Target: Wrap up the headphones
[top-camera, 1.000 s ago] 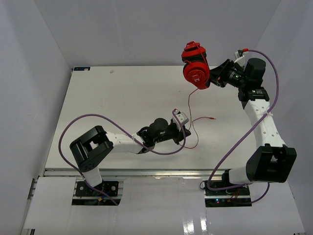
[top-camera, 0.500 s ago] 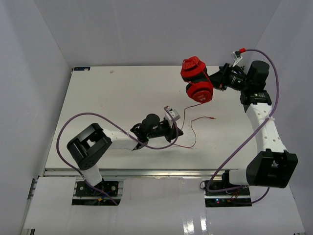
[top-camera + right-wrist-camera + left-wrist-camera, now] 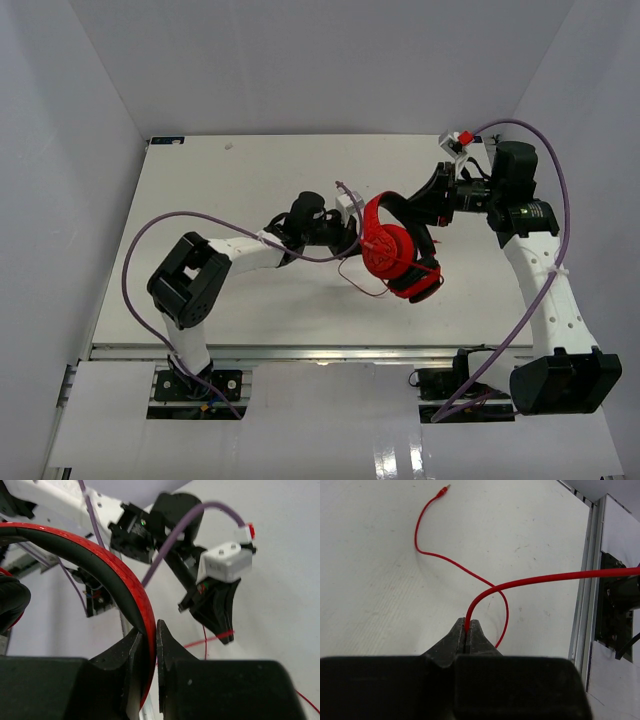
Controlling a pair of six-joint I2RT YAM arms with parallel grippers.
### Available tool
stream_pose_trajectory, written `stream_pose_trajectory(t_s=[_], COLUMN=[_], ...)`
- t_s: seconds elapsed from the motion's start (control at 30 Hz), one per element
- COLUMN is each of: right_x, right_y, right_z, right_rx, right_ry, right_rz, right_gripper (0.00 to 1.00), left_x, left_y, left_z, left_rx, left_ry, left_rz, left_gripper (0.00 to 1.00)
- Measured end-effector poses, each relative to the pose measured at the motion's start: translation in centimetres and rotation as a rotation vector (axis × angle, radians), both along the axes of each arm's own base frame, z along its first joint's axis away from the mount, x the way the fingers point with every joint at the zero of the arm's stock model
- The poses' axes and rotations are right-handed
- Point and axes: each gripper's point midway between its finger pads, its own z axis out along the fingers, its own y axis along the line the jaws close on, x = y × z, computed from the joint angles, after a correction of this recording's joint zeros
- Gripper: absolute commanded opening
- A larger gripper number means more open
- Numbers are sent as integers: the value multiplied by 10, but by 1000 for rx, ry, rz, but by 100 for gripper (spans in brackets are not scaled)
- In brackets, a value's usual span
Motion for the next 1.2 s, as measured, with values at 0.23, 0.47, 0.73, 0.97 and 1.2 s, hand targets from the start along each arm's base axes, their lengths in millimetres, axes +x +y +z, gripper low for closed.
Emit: stream_pose_trajectory(t_s=[0.23, 0.47, 0.73, 0.97, 1.2], right_x=[2, 15, 57, 99, 133], right_y=[-12, -38, -53, -59, -62], right_z=[-36, -87, -126, -117, -105], right_rx=[-179, -388, -628, -691, -570], right_ry=[-166, -249, -328, -379, -318], right_rz=[-58, -222, -486, -821, -1111], right_gripper=[8, 8, 8, 8, 8], left_x=[39, 21, -7, -30, -31], left_y=[54, 75, 70, 47, 26], left_z=[57, 140, 155, 155, 167], left_rx=[8, -43, -64, -70, -145], left_ry=[7, -25, 152, 311, 407], left_rz=[136, 176, 154, 104, 136], left_gripper=[0, 0, 0, 0, 1])
